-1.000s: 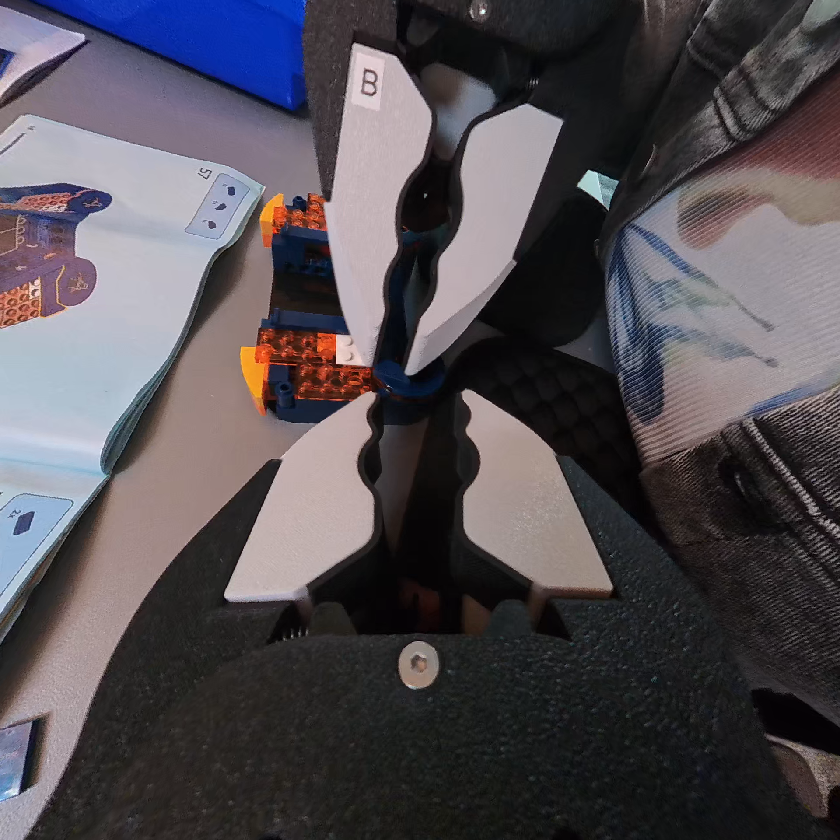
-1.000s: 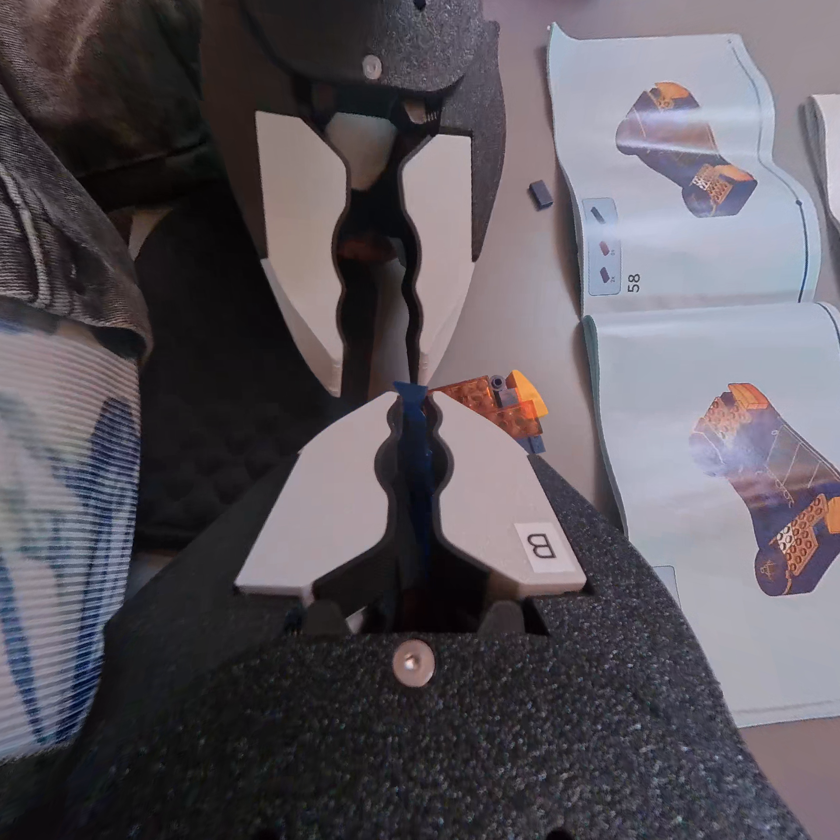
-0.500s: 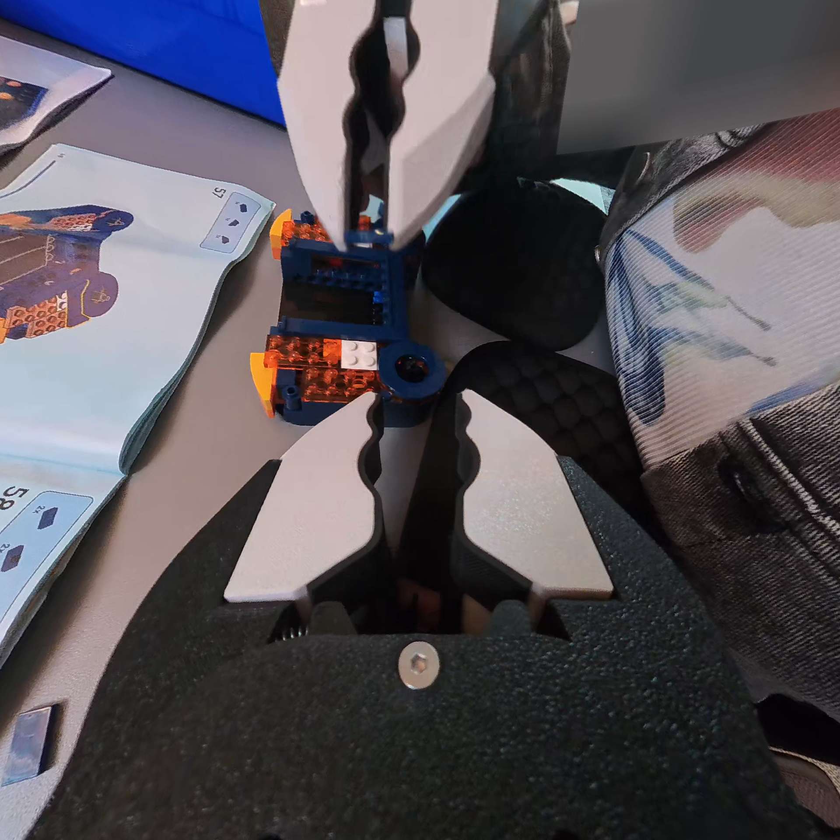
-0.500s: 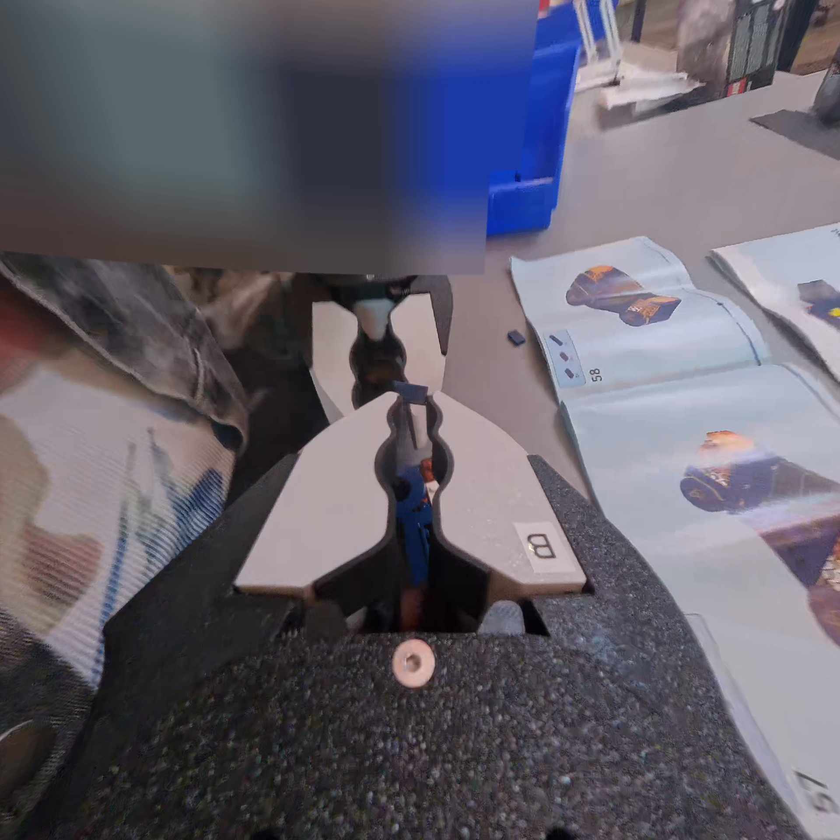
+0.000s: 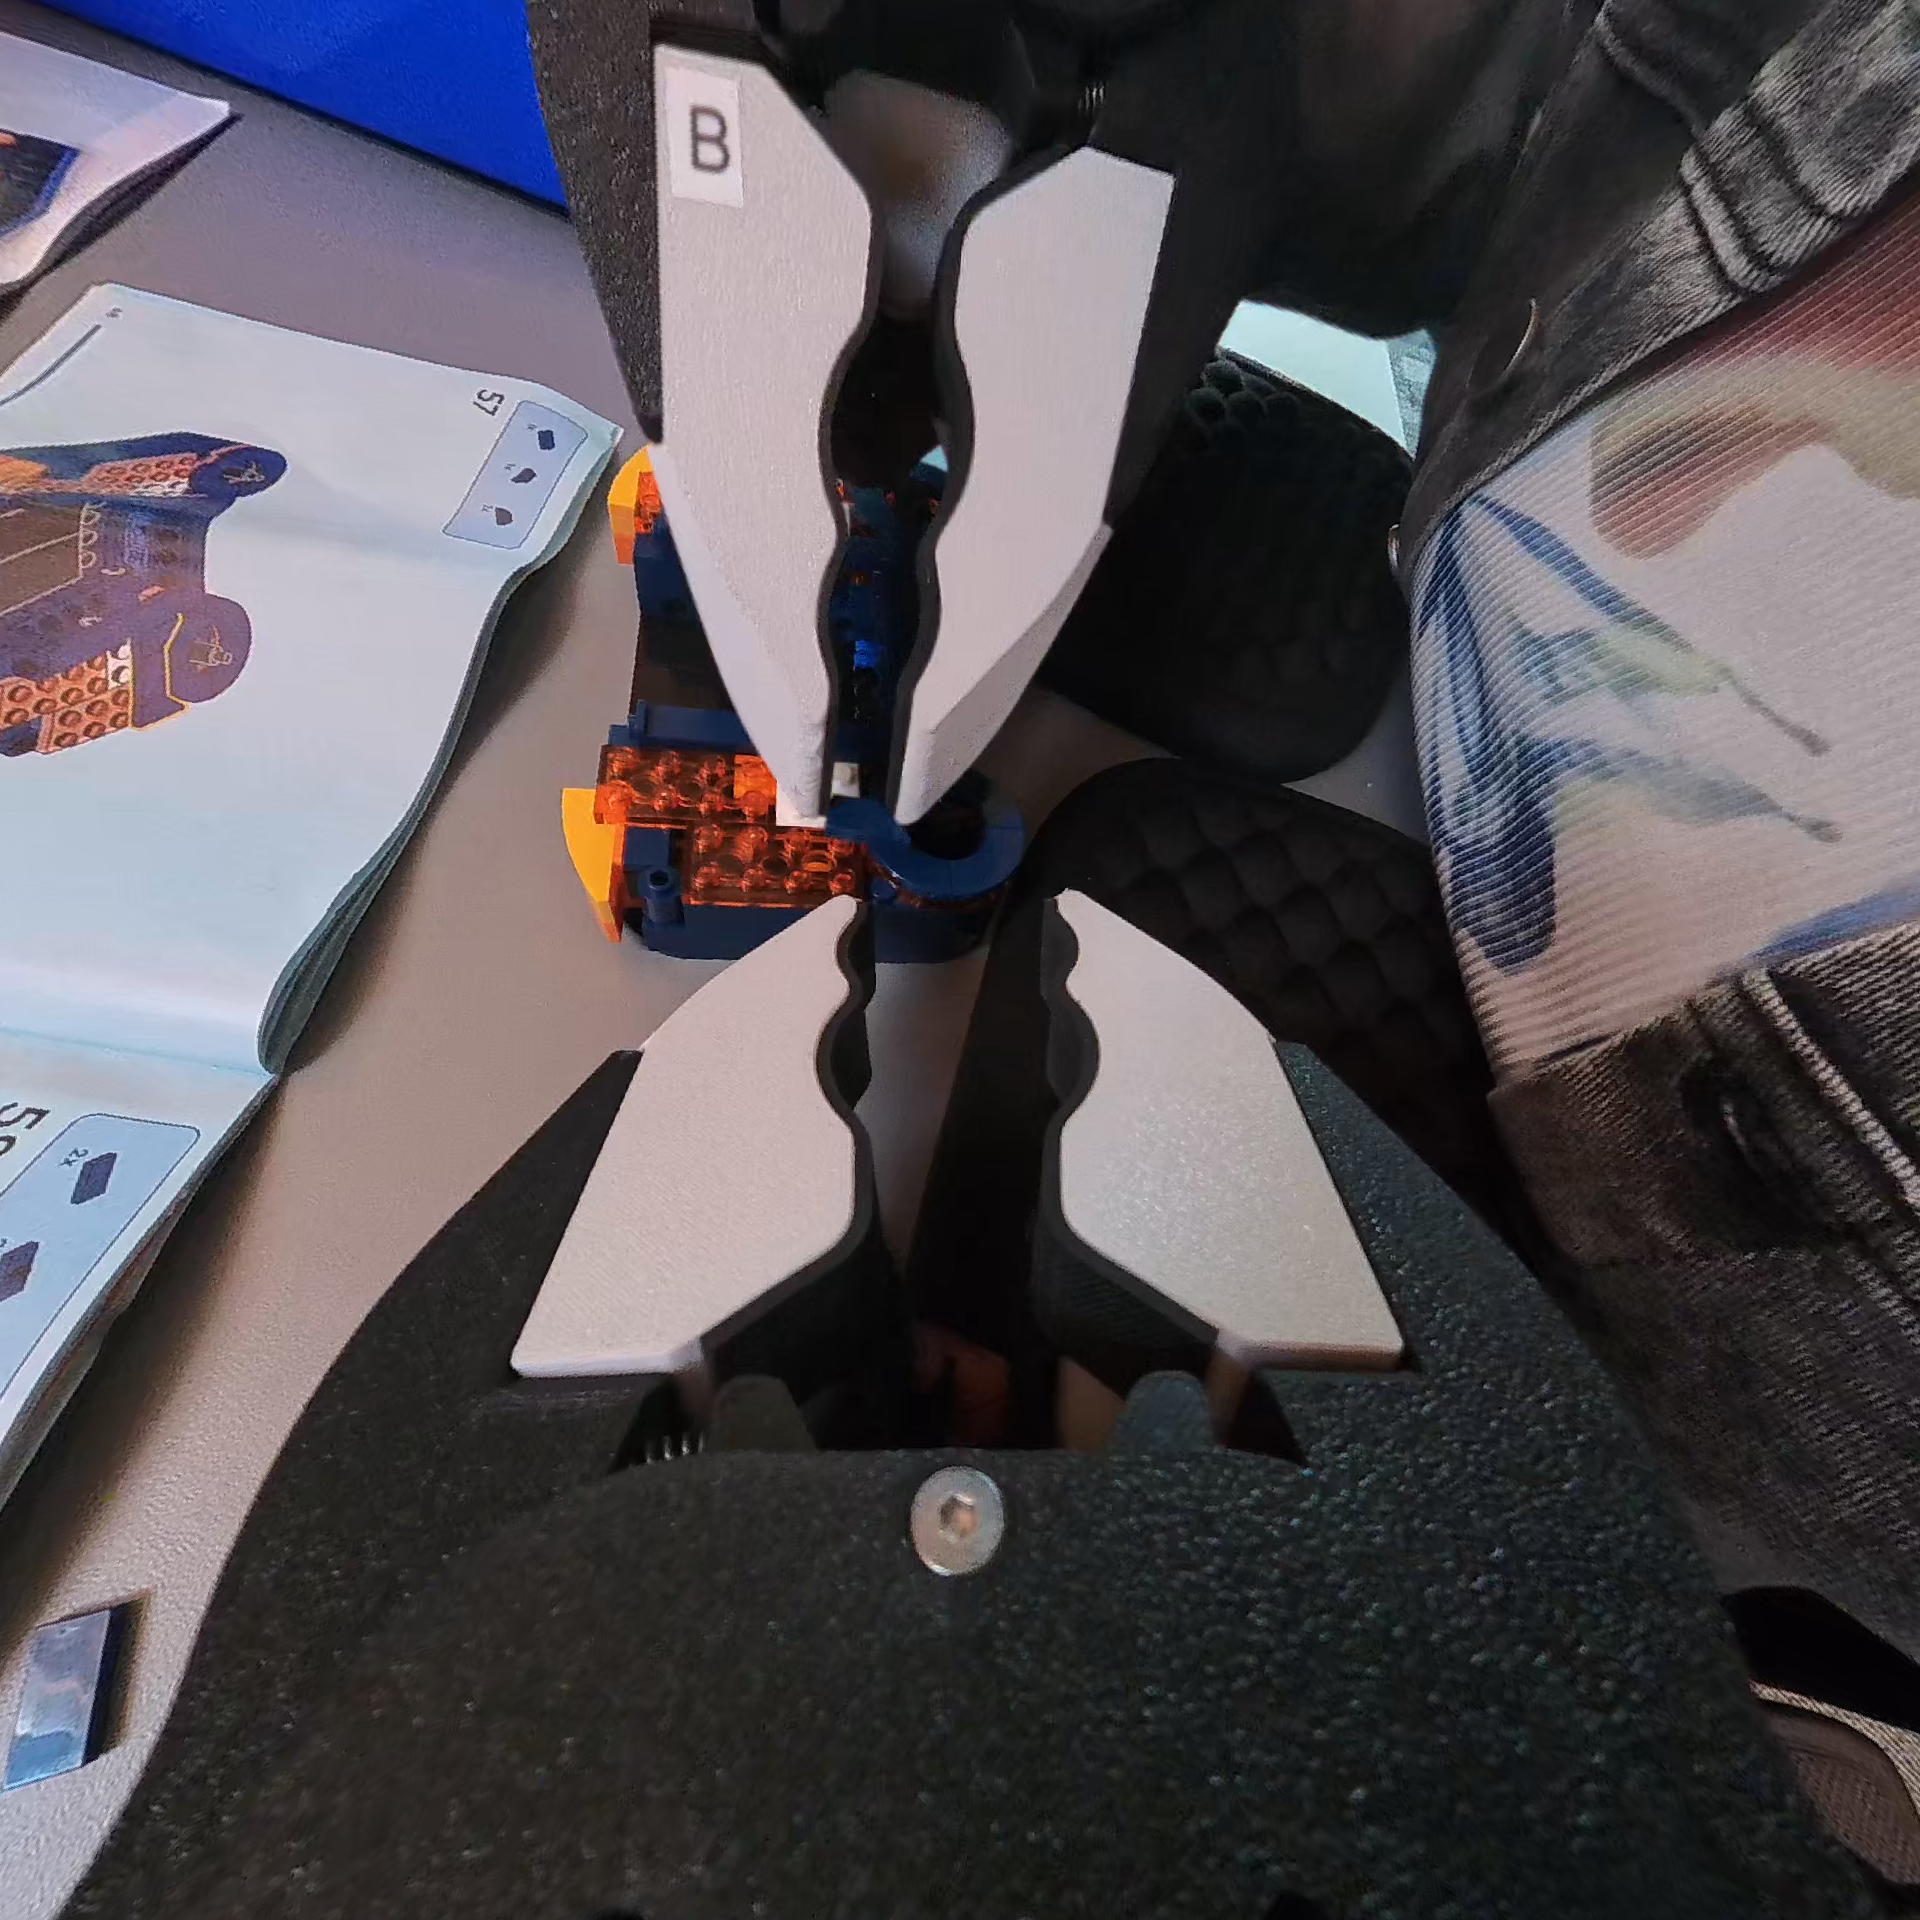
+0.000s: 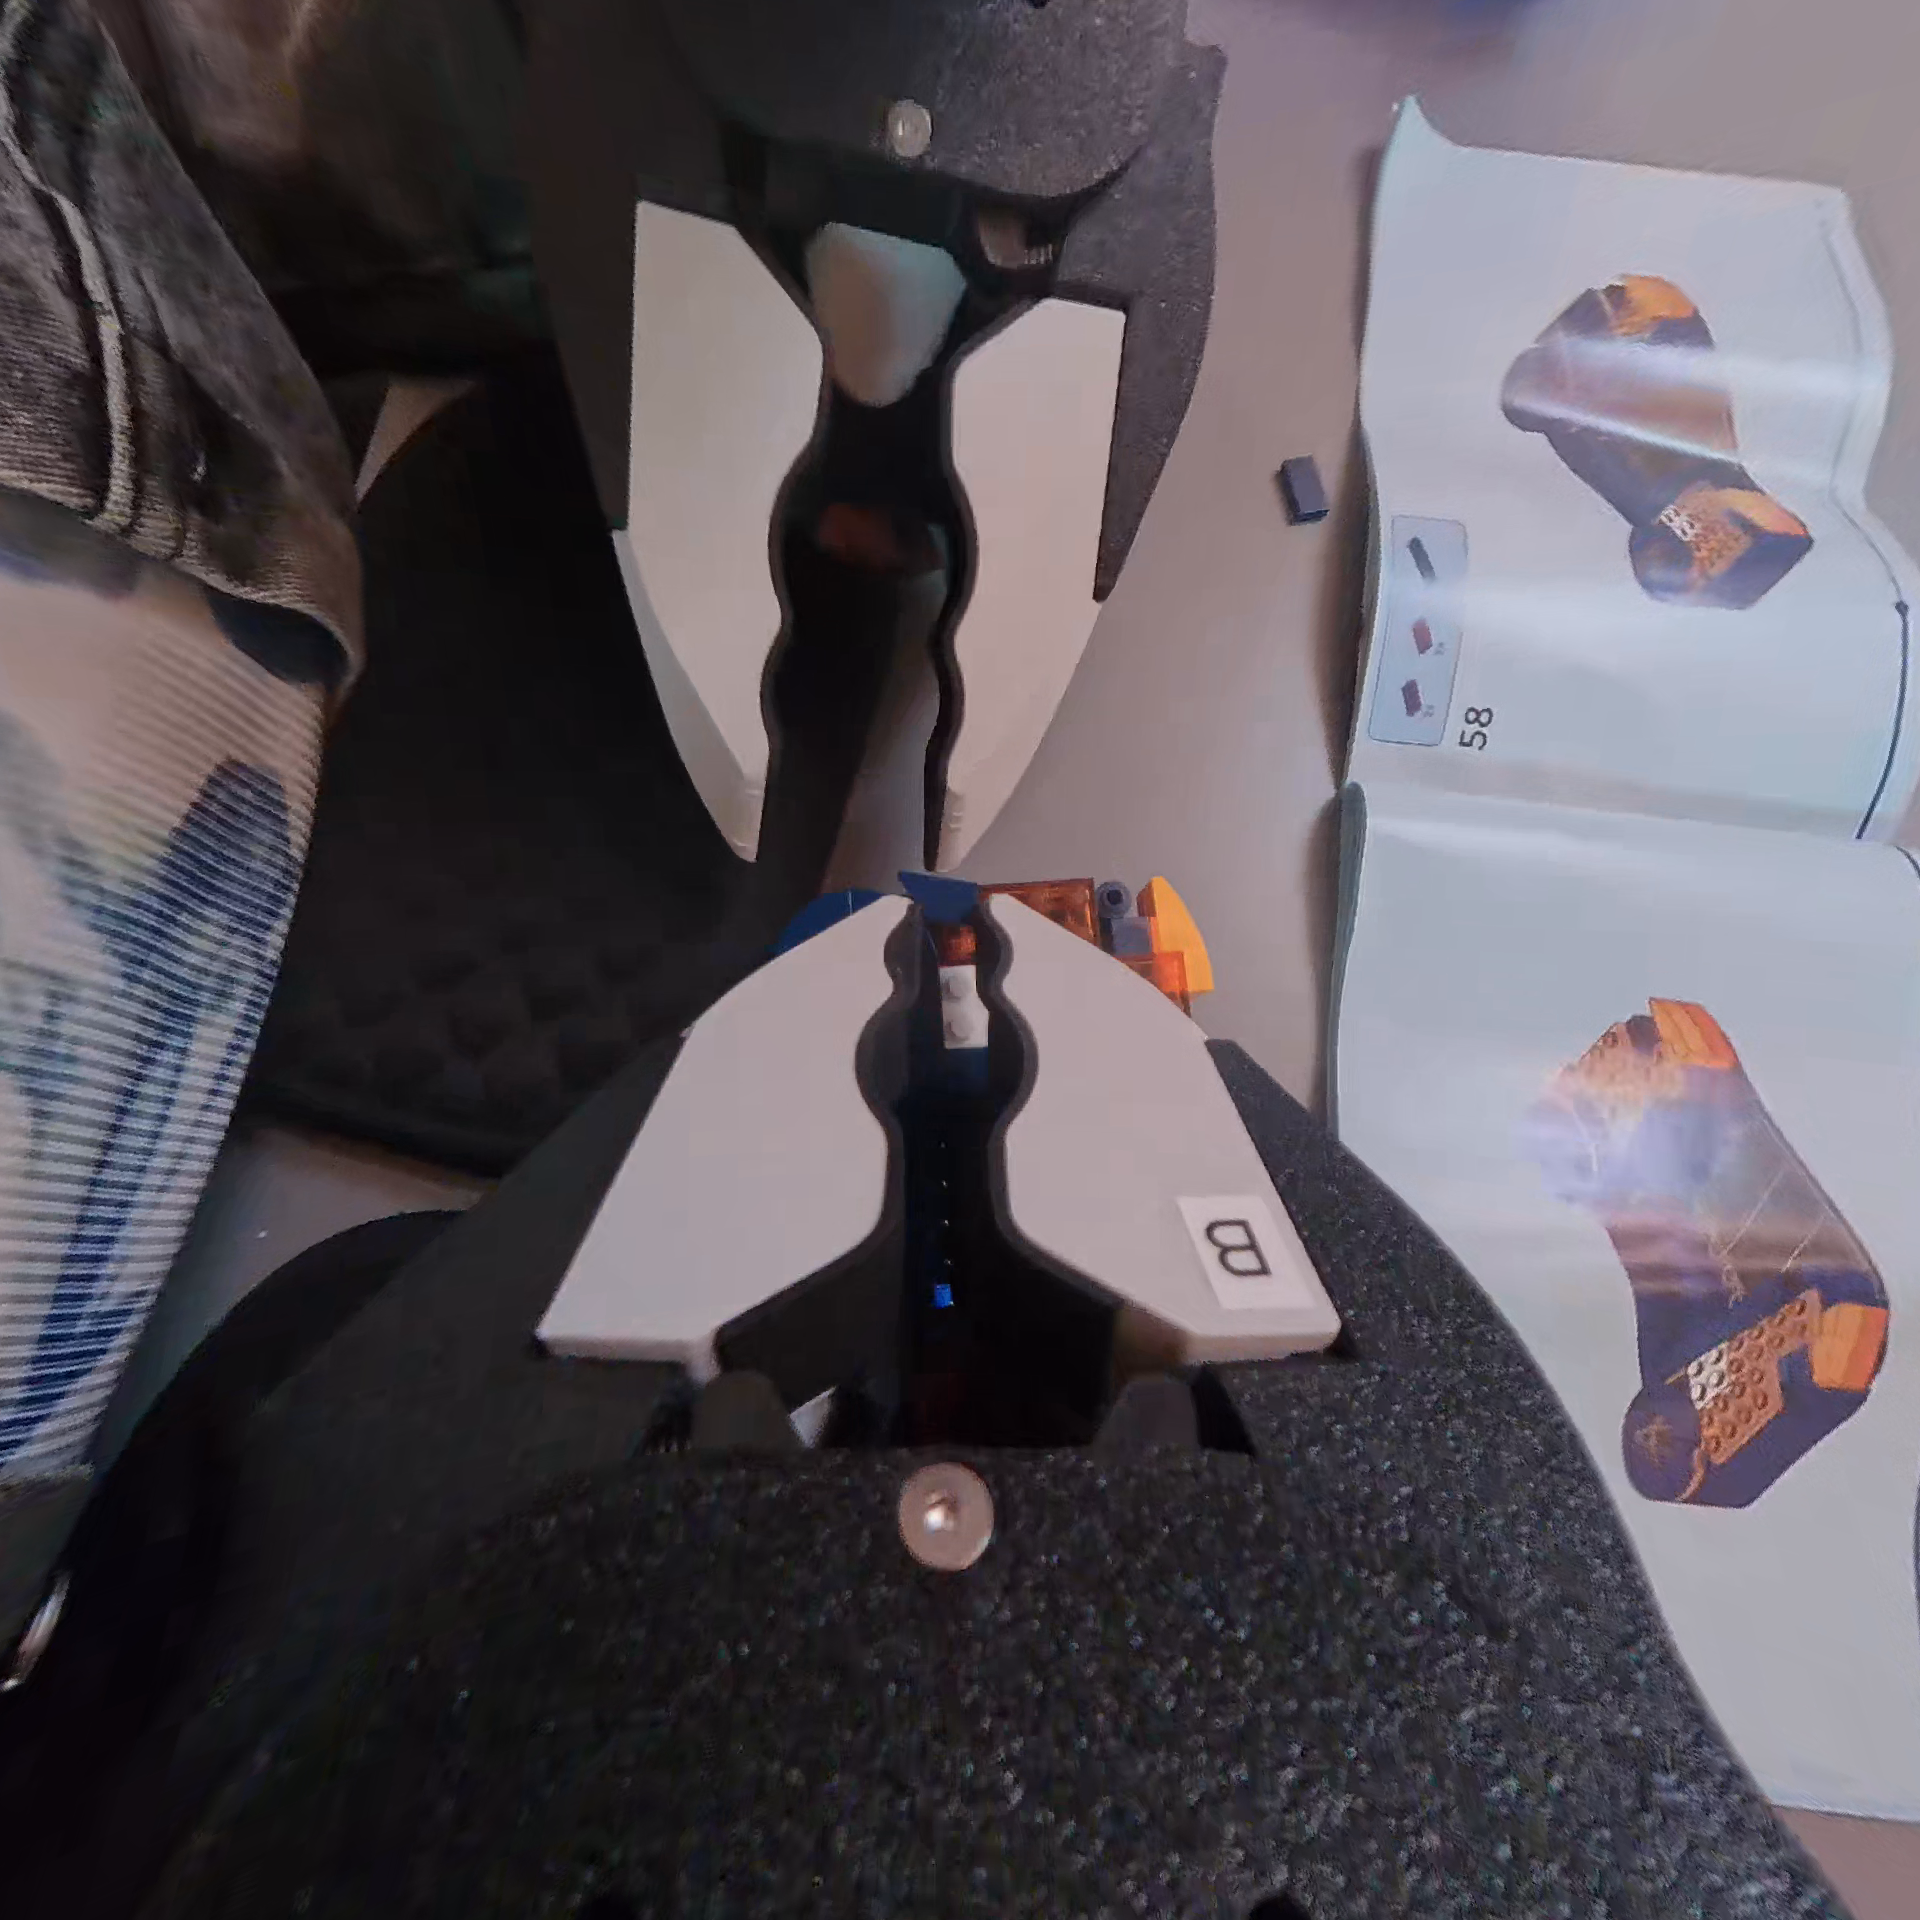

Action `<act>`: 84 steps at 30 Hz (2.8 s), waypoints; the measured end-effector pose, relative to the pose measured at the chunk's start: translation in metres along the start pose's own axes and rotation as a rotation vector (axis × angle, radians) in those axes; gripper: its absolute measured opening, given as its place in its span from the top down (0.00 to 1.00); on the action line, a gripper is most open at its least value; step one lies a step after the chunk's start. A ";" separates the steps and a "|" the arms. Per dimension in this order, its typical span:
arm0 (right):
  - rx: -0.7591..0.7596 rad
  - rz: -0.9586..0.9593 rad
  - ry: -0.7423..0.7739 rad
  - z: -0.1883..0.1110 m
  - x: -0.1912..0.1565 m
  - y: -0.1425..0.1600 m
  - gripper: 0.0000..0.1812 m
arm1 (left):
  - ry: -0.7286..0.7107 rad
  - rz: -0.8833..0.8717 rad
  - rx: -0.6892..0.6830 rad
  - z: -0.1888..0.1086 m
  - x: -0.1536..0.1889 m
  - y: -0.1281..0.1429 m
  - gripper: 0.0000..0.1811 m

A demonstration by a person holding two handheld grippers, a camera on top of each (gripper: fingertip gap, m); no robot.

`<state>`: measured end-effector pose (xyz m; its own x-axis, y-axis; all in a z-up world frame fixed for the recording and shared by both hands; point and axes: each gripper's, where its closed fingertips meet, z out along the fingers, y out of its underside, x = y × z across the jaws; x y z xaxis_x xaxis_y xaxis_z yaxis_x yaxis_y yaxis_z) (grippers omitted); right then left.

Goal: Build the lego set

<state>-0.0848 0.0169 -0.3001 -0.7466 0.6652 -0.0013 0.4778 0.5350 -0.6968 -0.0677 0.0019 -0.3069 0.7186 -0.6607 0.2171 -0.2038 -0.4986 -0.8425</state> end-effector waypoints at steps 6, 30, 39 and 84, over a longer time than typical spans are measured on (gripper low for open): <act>-0.096 -0.049 -0.041 0.008 0.000 0.006 0.95 | 0.003 -0.002 -0.006 0.001 0.000 0.001 0.83; -0.204 -0.115 -0.144 0.008 -0.003 0.007 0.93 | 0.022 0.009 -0.019 0.002 0.004 0.001 0.84; -0.101 -0.041 -0.130 0.003 0.007 0.002 1.00 | 0.025 0.010 -0.023 0.002 0.005 0.002 0.84; -0.248 -0.132 -0.057 0.008 -0.003 0.003 0.99 | 0.034 -0.009 -0.047 0.005 0.004 0.005 0.86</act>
<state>-0.0849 0.0126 -0.3085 -0.8313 0.5548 0.0329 0.4681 0.7309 -0.4967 -0.0627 -0.0002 -0.3127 0.6977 -0.6742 0.2423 -0.2284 -0.5299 -0.8167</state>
